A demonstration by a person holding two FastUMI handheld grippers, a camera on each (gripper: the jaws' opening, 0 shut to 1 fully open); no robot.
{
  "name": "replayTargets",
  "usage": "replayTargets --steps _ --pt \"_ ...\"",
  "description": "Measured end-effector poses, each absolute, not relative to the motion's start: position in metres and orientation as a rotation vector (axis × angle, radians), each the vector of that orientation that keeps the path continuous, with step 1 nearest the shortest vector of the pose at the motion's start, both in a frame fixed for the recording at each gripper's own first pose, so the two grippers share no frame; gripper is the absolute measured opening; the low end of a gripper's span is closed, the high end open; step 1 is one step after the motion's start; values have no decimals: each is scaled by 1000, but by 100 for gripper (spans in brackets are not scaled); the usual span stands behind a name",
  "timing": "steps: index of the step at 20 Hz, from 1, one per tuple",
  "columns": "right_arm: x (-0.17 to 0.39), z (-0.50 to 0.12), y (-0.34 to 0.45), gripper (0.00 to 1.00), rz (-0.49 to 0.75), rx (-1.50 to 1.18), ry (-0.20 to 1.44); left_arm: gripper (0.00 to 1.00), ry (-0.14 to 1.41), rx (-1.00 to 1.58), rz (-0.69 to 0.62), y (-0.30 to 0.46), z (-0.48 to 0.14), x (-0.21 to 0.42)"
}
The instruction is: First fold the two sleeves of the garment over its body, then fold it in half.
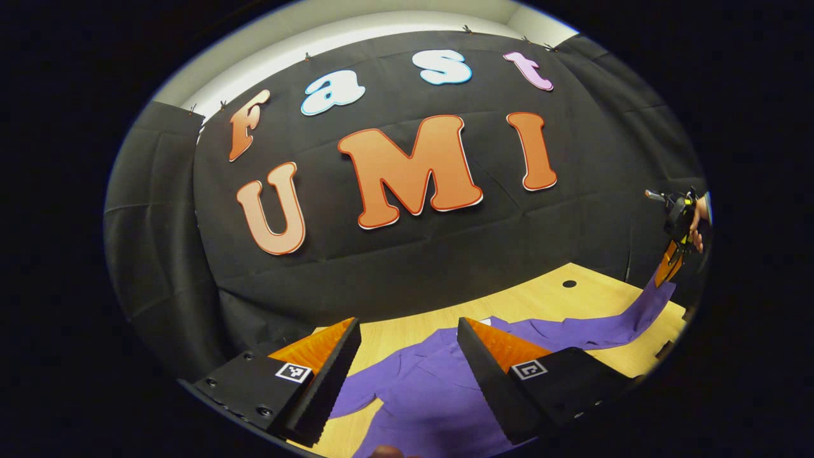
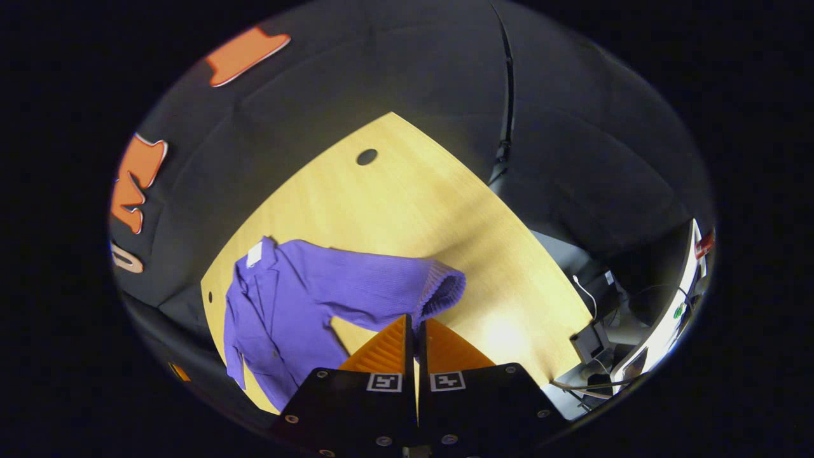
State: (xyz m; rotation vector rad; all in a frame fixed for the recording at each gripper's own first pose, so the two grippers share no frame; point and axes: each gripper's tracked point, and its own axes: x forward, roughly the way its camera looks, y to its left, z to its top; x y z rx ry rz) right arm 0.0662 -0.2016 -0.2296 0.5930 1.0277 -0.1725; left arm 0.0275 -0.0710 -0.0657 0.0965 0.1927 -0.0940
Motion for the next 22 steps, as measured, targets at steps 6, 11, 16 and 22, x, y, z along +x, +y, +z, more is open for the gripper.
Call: replayTargets --steps 6,11,16,22 --pt "83 -174 -129 1 -102 519 955 98 169 47 -71 -7 -67 36" --pt "99 -150 -72 2 -46 499 934 98 157 52 -40 43 -70 39" --pt "115 -132 -11 1 24 467 933 98 183 42 4 90 -86 39" --pt "134 -123 68 1 112 419 955 98 214 26 66 145 -107 39"
